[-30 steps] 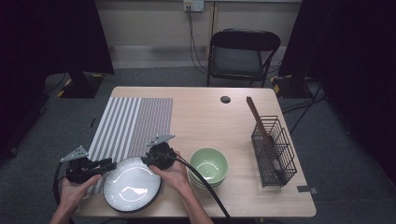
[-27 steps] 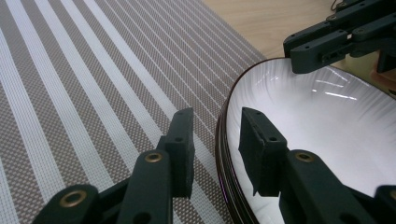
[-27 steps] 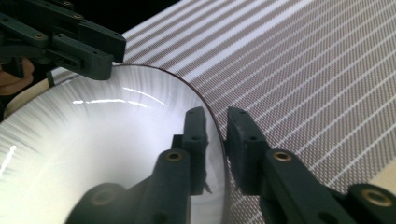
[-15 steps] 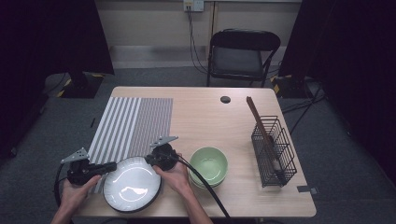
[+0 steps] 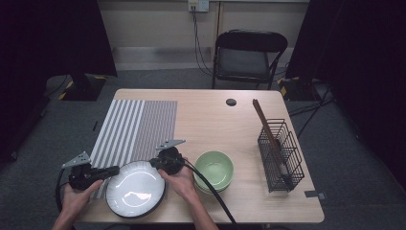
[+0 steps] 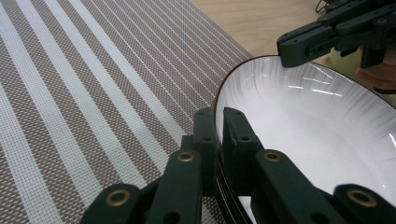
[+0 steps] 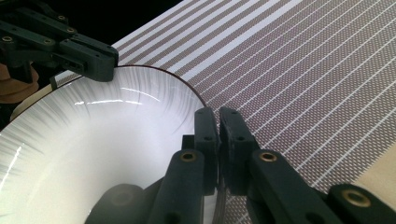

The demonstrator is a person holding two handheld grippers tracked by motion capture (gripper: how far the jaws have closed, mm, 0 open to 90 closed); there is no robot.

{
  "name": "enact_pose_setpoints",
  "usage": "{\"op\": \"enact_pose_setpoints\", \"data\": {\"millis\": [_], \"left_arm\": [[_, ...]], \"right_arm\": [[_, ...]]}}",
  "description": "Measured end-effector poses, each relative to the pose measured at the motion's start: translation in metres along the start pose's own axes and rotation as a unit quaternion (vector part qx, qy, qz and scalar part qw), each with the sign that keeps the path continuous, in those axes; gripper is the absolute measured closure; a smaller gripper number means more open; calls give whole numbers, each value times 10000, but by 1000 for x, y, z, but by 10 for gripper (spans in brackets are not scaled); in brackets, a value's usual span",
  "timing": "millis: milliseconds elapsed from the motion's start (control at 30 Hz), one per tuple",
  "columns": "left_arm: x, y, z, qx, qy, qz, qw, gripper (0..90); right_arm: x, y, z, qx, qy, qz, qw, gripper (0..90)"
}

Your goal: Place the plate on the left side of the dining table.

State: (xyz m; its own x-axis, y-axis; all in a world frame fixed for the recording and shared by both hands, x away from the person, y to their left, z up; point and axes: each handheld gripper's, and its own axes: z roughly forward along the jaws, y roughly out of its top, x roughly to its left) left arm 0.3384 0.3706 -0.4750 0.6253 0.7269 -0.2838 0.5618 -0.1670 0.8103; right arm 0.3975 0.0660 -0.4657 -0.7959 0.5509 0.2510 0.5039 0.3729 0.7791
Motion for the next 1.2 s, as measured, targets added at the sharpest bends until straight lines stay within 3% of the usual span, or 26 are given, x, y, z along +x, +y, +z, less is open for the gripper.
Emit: {"op": "enact_pose_setpoints", "data": {"millis": [233,433,933,1200], "left_arm": [[1,1,3,-55,-61,-165,9998,861],[2,1,3,-38,-90,-175,9998,869],[2,5,2,-113,-10,-97,9999,875],[2,12,-1,-202,24,-53,9998,880]], "right_arm": [[0,0,1,20,24,-23,10000,867],[0,-1,1,-21,22,-17,10000,873],[0,1,-1,-78,3,-79,9999,879],[2,5,-4,-279,-3,-129,9995,882]]}}
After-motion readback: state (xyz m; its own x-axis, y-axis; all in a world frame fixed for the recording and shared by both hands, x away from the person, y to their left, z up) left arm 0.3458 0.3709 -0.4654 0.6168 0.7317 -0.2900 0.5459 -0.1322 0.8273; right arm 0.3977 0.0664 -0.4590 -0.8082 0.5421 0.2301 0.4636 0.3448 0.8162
